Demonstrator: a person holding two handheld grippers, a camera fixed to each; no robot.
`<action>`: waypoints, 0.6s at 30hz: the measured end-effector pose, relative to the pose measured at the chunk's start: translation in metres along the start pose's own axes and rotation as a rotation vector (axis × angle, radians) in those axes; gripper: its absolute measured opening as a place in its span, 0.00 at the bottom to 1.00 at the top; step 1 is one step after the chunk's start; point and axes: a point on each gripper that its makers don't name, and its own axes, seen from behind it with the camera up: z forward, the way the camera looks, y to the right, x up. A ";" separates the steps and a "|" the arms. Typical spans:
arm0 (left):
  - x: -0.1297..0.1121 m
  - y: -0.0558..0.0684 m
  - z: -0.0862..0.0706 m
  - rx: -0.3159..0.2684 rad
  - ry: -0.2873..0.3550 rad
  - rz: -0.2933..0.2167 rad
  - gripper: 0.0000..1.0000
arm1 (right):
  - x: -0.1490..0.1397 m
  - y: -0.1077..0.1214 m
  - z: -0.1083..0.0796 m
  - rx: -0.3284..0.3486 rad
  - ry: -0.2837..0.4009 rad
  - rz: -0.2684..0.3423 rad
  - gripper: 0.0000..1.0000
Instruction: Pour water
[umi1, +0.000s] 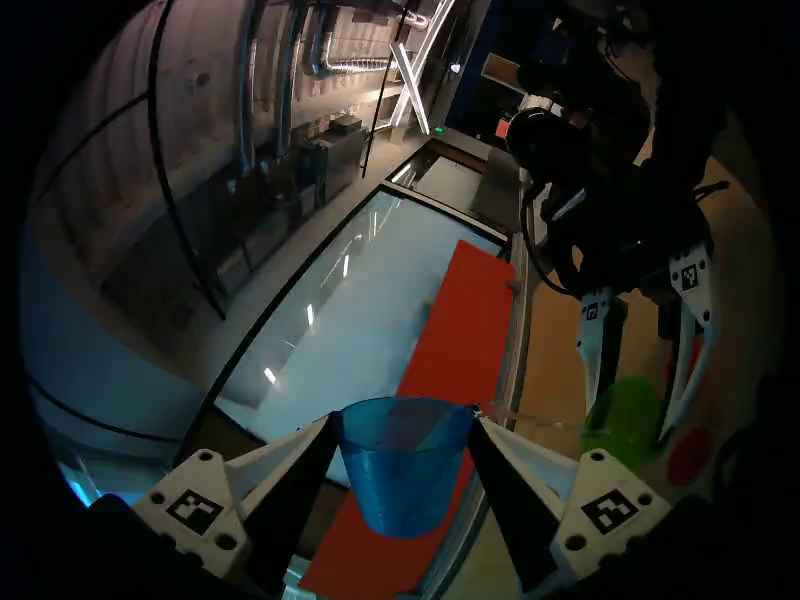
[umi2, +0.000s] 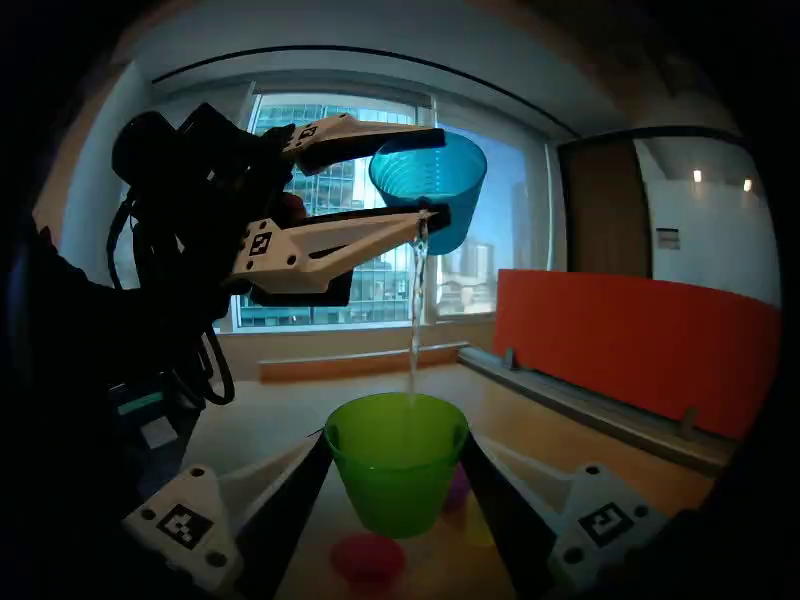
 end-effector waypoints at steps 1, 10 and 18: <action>0.001 0.000 0.000 0.000 0.001 0.004 0.89 | 0.000 0.000 0.000 0.000 0.001 0.000 0.91; 0.005 0.001 0.001 -0.005 0.010 0.029 0.89 | 0.001 0.001 -0.001 -0.005 0.007 -0.001 0.91; 0.008 0.004 0.001 -0.012 0.015 0.053 0.89 | 0.001 0.003 -0.002 -0.007 0.009 0.001 0.91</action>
